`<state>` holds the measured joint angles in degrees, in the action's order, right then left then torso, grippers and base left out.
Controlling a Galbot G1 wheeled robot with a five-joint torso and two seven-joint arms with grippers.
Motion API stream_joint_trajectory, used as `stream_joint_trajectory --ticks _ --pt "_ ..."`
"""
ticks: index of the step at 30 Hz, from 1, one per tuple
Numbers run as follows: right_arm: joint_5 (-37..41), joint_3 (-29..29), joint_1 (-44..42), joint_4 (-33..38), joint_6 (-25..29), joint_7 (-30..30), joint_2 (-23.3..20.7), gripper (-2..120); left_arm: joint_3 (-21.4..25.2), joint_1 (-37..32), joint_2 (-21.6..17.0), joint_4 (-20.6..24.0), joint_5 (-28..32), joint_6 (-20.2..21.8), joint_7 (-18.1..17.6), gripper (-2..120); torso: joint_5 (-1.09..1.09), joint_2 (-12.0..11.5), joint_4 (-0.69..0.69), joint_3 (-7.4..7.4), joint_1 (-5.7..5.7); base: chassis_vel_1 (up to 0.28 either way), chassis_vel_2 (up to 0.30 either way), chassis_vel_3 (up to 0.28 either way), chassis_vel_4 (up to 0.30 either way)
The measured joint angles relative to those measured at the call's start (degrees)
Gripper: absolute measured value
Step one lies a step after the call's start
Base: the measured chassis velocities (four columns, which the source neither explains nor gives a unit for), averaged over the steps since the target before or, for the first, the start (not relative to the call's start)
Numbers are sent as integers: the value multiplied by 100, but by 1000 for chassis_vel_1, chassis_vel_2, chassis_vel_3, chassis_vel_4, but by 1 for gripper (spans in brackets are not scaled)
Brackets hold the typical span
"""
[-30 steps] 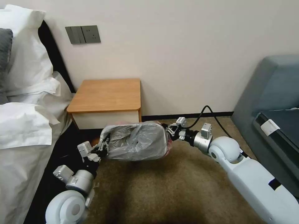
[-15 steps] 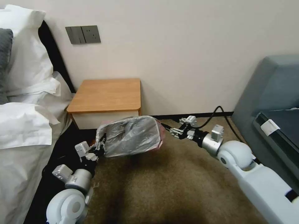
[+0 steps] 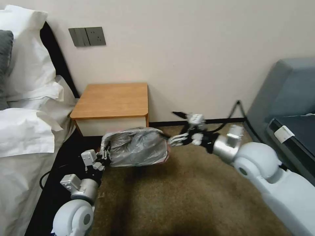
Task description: Pick up the garbage bag from the table and place it over the trash can.
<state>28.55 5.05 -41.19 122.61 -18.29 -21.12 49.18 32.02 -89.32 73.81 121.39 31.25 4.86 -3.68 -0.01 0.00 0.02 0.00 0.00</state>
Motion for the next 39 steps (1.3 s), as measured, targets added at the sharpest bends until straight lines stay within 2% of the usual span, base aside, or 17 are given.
stream_joint_trajectory --ticks 2,3,6,8,10,16,18,19,22,23,25,27,28,39 --pt "-367 699 537 -123 -118 162 236 95 -8 -6 3 -23 -216 -88 33 5 0 0 2 0 0 0 0 0 0" --pt "-367 699 537 -123 -118 162 236 95 -8 -6 3 -23 -216 -88 33 5 0 0 2 0 0 0 0 0 0" --pt "-1006 1383 963 -319 -281 290 503 81 -12 -23 9 -32 -400 -152 42 5 0 0 -1 0 0 0 0 0 0" --pt "-1141 1485 1014 -371 -312 260 553 78 -12 -26 10 -31 -422 -155 43 5 0 0 -1 0 0 0 0 0 0" --pt "-1516 1735 1139 -548 -430 176 677 66 -7 -28 13 -16 -572 -176 53 5 0 0 -2 0 0 0 0 0 0" --pt "-1981 1900 1265 -779 -624 -69 828 49 -1 -2 25 -25 -807 -210 62 5 1 0 -1 0 0 0 0 0 0" --pt "-2193 1988 1315 -897 -689 -244 902 37 -1 25 28 -25 -871 -214 62 5 1 0 -2 0 0 0 0 0 0" --pt "-2193 1988 1315 -897 -689 -244 902 37 -1 25 28 -25 -871 -214 62 5 1 0 -2 0 0 0 0 0 0" --pt "-2316 2123 1337 -953 -693 -354 962 23 -4 56 29 -25 -922 -215 63 5 1 0 -2 0 0 0 0 0 0" --pt "-2316 2123 1337 -953 -693 -354 962 23 -4 56 29 -25 -922 -215 63 5 1 0 -2 0 0 0 0 0 0" --pt "-2465 2250 1373 -1073 -710 -375 1048 12 -20 64 34 -1 -928 -215 60 5 0 0 -1 0 0 0 0 0 0" --pt "-2554 2303 1396 -1156 -731 -367 1099 8 -25 59 37 22 -930 -215 59 5 0 0 -2 0 0 0 0 0 0" --pt "-2614 2341 1417 -1224 -768 -350 1141 1 -27 48 38 50 -931 -215 58 5 0 0 -2 1 0 0 0 0 0" --pt "-3196 2473 1501 -1962 -968 -99 1497 0 13 4 29 242 -891 -214 91 5 1 0 -1 0 0 0 0 0 0"
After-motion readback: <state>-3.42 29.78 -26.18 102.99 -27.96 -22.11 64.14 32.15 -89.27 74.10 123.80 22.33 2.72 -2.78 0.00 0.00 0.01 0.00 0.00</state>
